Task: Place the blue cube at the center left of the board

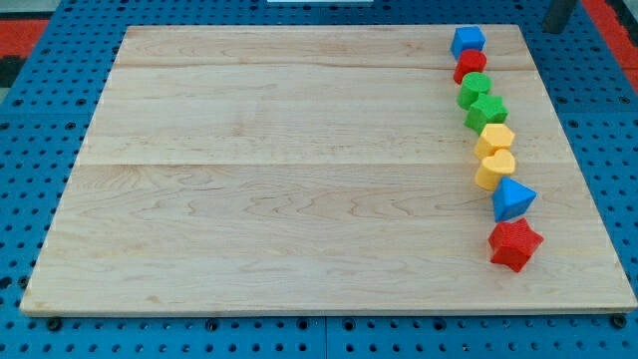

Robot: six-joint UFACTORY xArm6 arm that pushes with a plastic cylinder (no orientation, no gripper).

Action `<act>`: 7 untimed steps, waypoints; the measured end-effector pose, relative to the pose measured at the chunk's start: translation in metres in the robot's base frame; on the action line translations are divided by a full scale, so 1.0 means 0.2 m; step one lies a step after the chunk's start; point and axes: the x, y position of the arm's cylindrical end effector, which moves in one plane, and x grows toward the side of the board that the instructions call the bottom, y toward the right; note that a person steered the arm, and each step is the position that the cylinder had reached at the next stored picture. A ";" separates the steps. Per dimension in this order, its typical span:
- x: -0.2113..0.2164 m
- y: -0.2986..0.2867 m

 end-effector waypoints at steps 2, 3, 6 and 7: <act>0.10 -0.03; 0.10 -0.36; 0.12 -0.84; 0.23 -0.89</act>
